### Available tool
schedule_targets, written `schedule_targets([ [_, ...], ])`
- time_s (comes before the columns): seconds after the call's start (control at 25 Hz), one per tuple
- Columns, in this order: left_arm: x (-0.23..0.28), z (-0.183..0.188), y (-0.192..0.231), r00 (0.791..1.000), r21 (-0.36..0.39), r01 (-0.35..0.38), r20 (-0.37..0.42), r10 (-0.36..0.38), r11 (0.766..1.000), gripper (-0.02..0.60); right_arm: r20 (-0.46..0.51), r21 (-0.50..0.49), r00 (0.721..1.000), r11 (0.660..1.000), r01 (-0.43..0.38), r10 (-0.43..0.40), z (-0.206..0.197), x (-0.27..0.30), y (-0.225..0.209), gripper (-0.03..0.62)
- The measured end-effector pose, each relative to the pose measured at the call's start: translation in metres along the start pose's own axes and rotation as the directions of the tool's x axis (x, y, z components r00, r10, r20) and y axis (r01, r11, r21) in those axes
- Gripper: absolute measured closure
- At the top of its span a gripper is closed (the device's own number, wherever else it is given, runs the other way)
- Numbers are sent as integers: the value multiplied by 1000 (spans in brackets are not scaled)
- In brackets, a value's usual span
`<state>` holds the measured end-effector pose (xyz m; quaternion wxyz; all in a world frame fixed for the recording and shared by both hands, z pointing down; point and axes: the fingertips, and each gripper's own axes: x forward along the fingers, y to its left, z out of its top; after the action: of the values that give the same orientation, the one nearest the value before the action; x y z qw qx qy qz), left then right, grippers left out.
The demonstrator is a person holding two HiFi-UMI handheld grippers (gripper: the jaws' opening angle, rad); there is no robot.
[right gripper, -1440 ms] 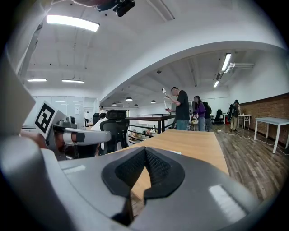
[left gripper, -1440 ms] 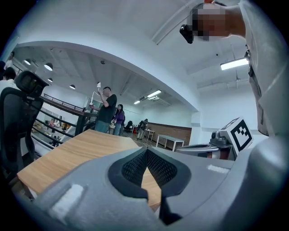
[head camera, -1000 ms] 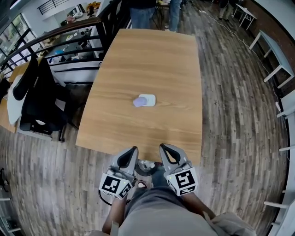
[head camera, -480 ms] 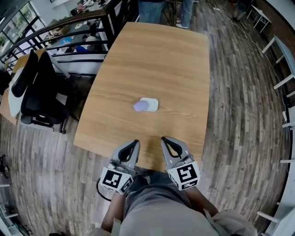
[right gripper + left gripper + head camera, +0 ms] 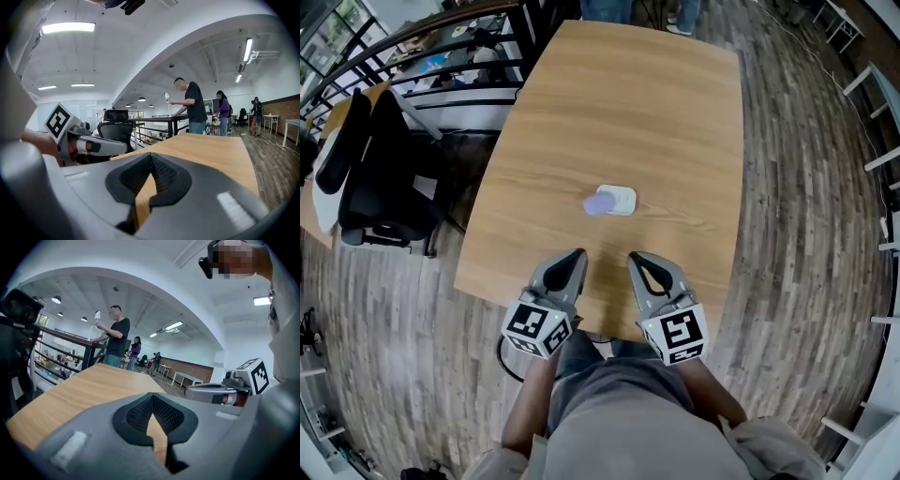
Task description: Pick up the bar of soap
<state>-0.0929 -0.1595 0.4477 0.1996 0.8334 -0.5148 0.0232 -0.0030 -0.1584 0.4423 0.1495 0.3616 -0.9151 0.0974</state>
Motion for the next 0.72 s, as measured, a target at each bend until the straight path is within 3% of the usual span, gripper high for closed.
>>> schedule_targets([
  [0.16,21,-13,35,998,-66,27,-56,-30,997,581,-28,-1,999,999,32,-32,-5,27,-1,591],
  [0.72,72,-51,89,983,-162,27,-173,-56,986,581,-140,35,989,998,51,-46,-41,108,-29,592],
])
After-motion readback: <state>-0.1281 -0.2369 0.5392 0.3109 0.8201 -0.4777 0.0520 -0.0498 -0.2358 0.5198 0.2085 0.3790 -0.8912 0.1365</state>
